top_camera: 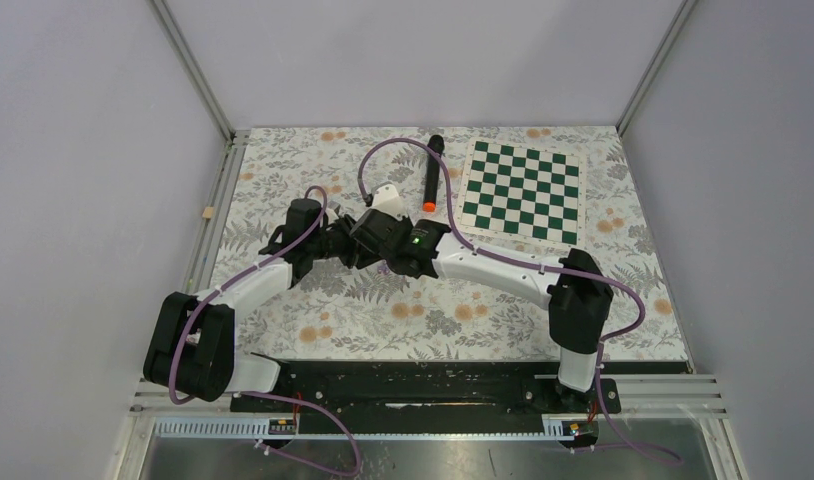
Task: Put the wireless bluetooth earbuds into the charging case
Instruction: Insert the left earbud into the left side groove of the charging case.
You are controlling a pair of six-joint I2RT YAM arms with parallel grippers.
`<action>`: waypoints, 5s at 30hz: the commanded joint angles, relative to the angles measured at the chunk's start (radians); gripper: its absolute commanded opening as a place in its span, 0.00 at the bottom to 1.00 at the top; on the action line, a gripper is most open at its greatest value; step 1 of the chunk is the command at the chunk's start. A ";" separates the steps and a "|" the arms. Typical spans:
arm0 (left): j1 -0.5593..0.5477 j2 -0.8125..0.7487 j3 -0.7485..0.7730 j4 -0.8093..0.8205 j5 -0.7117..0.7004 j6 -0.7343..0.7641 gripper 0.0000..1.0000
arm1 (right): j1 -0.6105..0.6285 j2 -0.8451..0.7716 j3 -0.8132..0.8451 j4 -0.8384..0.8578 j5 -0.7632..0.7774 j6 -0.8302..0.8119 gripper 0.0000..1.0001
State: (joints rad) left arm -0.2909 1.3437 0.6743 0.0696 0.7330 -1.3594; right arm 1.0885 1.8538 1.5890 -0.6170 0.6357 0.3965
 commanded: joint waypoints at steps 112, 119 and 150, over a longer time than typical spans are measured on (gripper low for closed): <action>-0.008 0.257 -0.005 0.836 0.267 -0.103 0.00 | 0.045 -0.019 0.100 -0.165 0.068 0.107 0.10; -0.008 0.259 0.006 0.813 0.274 -0.086 0.00 | 0.046 -0.018 0.106 -0.165 0.065 0.102 0.11; -0.007 0.292 0.122 0.640 0.494 -0.018 0.00 | 0.045 -0.376 -0.435 0.374 -0.130 -0.407 0.00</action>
State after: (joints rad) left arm -0.2970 1.6733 0.7273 0.7284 1.2091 -1.4265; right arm 1.1187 1.5223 1.2274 -0.3363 0.6231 0.1123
